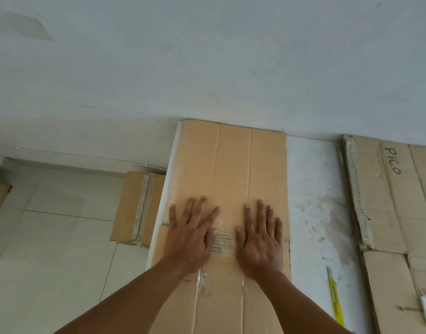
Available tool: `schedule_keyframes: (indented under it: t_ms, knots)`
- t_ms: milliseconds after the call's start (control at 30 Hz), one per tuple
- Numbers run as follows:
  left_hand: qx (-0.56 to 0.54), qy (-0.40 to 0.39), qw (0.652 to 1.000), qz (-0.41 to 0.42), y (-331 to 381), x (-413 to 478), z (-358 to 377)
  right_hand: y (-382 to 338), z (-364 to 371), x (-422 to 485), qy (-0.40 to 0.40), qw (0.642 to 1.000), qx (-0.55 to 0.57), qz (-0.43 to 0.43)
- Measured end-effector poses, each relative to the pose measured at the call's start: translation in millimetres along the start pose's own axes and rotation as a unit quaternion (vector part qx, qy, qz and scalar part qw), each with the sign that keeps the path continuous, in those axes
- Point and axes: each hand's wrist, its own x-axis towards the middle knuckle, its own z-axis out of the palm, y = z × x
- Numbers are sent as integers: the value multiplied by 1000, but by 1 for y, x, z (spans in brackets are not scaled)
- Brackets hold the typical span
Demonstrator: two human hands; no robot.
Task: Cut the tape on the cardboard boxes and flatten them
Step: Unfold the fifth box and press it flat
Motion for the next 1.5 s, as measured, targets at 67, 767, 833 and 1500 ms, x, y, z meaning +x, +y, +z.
schedule_keyframes:
  t_ms: [67,767,833,1500]
  knots:
    - [-4,12,1000,-25,4,8,-4,0,0,1,-2,1000,-9,-1]
    - [-75,-104,990,-52,-4,23,-27,12,-20,6,-83,995,58,-24]
    - [-115,-56,989,-78,-21,7,-35,22,-32,6,-104,990,86,-39]
    - [-329,-76,892,-302,-40,-11,-65,40,-71,-5,-75,935,274,213]
